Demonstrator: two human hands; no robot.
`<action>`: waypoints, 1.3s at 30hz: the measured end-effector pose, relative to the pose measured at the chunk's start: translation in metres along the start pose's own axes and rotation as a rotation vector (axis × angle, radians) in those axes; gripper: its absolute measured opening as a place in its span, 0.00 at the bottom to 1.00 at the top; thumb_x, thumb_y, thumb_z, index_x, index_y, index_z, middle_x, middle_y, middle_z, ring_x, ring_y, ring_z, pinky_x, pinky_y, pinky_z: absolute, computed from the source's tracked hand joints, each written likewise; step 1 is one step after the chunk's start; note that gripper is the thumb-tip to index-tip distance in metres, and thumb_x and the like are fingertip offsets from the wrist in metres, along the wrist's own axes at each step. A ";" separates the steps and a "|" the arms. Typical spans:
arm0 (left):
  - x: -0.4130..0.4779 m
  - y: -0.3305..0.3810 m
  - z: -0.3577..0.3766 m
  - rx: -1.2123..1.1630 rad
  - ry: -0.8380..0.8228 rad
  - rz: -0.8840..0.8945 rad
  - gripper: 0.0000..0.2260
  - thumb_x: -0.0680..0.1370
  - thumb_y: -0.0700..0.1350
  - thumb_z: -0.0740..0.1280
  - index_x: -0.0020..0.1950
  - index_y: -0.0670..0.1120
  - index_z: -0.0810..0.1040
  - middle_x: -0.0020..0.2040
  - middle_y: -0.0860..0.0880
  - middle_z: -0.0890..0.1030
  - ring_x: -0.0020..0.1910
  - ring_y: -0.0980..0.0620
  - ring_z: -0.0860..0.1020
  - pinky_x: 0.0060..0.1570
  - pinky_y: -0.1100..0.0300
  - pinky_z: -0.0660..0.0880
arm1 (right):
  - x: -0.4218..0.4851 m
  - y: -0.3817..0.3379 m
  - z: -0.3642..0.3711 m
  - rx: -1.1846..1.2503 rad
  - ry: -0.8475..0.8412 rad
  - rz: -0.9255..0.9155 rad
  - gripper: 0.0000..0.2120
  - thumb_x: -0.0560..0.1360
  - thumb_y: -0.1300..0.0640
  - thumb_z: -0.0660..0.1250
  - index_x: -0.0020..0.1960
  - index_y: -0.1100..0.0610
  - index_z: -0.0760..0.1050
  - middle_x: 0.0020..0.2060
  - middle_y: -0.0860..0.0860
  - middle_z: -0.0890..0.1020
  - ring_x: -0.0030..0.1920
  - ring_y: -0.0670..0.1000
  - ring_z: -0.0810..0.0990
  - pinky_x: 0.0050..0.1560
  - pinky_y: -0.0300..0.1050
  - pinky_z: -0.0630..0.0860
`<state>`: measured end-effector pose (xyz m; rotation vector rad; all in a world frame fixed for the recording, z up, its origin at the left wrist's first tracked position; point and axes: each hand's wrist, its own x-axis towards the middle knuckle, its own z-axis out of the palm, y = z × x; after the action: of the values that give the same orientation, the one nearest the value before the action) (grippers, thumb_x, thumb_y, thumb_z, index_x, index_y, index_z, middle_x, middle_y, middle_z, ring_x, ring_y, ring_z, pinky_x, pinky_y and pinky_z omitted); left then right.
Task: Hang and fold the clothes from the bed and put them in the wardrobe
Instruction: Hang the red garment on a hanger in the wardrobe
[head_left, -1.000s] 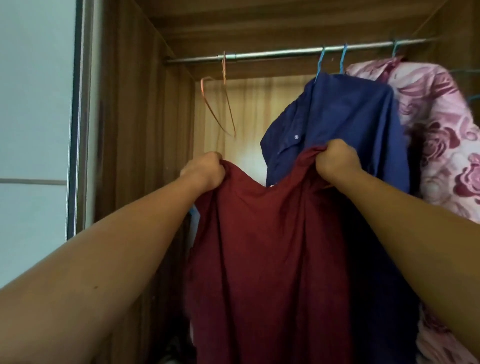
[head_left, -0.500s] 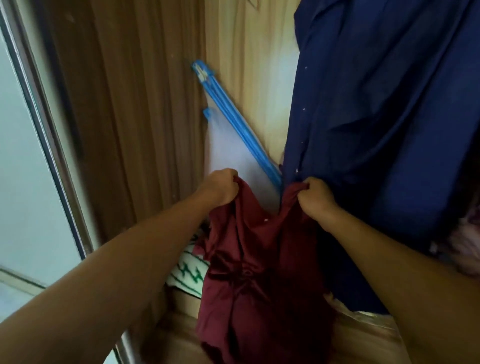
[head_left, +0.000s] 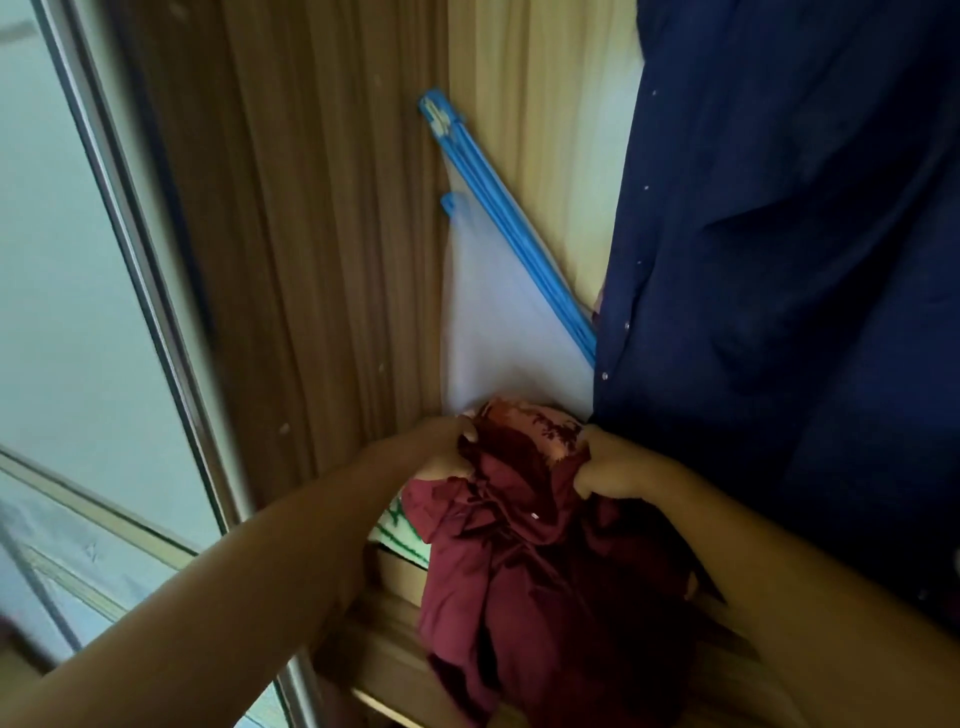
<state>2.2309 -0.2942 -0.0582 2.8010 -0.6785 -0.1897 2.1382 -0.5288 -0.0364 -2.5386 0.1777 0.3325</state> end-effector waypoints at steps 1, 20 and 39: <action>-0.003 0.003 -0.013 -0.001 0.013 0.014 0.22 0.76 0.46 0.73 0.68 0.45 0.75 0.62 0.45 0.78 0.60 0.46 0.77 0.56 0.60 0.72 | -0.006 -0.012 -0.011 -0.040 -0.011 -0.032 0.22 0.68 0.67 0.68 0.61 0.59 0.73 0.53 0.56 0.79 0.50 0.55 0.79 0.48 0.47 0.80; -0.089 0.099 -0.312 0.185 0.511 0.029 0.11 0.80 0.46 0.66 0.60 0.45 0.81 0.55 0.46 0.82 0.55 0.47 0.80 0.49 0.60 0.73 | -0.136 -0.209 -0.231 -0.082 0.792 -0.449 0.13 0.76 0.52 0.64 0.56 0.57 0.76 0.49 0.54 0.81 0.49 0.55 0.81 0.55 0.54 0.81; -0.131 0.173 -0.441 -0.723 0.843 0.216 0.27 0.81 0.55 0.64 0.77 0.46 0.64 0.65 0.44 0.76 0.59 0.44 0.78 0.37 0.55 0.78 | -0.170 -0.219 -0.301 -0.281 0.926 -0.484 0.10 0.78 0.51 0.63 0.51 0.57 0.79 0.43 0.52 0.82 0.45 0.53 0.81 0.51 0.51 0.81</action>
<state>2.1214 -0.2881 0.4212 1.8357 -0.5301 0.6244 2.0774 -0.5041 0.3679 -2.6986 -0.1559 -1.0785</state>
